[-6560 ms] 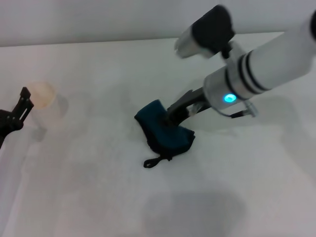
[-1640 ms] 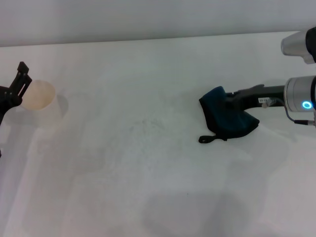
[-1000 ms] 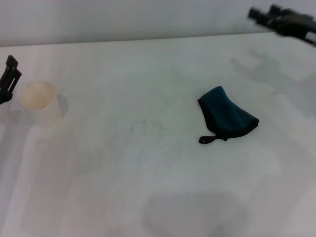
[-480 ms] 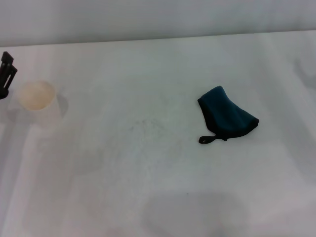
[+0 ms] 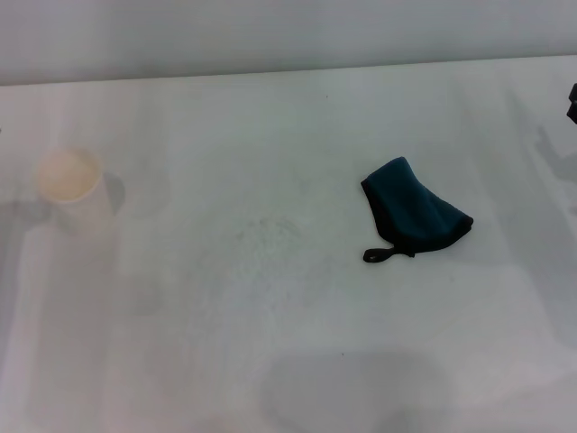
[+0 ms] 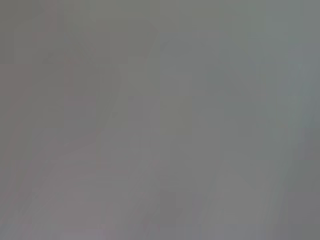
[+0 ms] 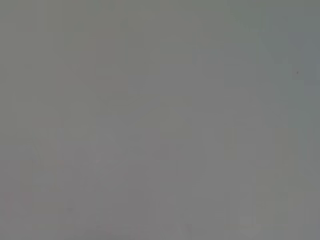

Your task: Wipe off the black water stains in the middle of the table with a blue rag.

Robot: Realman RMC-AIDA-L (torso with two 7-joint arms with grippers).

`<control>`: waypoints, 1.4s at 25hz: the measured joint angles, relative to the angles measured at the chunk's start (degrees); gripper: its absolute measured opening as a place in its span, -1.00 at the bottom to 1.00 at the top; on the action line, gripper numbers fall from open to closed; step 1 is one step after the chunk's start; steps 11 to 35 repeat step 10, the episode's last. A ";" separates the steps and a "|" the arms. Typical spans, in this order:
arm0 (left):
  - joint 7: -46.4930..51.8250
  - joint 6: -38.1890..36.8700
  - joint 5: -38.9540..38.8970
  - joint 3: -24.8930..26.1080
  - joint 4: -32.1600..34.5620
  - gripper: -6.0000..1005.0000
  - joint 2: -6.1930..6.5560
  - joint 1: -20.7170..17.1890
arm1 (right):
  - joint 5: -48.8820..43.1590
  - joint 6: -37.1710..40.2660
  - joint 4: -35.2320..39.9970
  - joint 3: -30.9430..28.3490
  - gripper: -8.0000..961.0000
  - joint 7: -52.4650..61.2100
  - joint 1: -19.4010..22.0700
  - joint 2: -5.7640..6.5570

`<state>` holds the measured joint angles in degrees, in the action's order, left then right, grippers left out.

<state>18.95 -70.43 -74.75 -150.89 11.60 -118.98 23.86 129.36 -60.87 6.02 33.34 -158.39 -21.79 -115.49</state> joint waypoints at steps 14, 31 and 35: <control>0.35 1.04 0.48 -0.13 -1.25 0.76 0.24 0.30 | -0.23 2.71 -0.76 0.54 0.82 0.31 -0.70 -0.12; 0.35 1.04 0.48 -0.13 -1.25 0.76 0.24 0.30 | -0.23 2.71 -0.76 0.54 0.82 0.31 -0.70 -0.12; 0.35 1.04 0.48 -0.13 -1.25 0.76 0.24 0.30 | -0.23 2.71 -0.76 0.54 0.82 0.31 -0.70 -0.12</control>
